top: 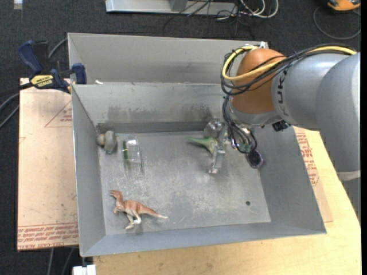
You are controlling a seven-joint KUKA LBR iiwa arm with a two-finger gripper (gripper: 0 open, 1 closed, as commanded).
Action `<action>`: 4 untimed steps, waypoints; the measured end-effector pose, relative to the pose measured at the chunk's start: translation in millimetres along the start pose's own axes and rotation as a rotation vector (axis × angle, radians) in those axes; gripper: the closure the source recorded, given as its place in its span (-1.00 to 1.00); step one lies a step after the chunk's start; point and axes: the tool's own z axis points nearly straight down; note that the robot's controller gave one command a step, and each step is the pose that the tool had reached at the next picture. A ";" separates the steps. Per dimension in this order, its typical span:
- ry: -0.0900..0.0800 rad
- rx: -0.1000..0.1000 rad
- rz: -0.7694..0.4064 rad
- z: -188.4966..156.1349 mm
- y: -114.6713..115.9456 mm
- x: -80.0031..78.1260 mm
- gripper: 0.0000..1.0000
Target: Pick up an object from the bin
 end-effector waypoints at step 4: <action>-0.007 -0.002 -0.194 -127.4 -16.1 33.1 1.00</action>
Offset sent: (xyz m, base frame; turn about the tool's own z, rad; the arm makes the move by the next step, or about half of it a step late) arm 0.0000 0.0000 0.0000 0.0000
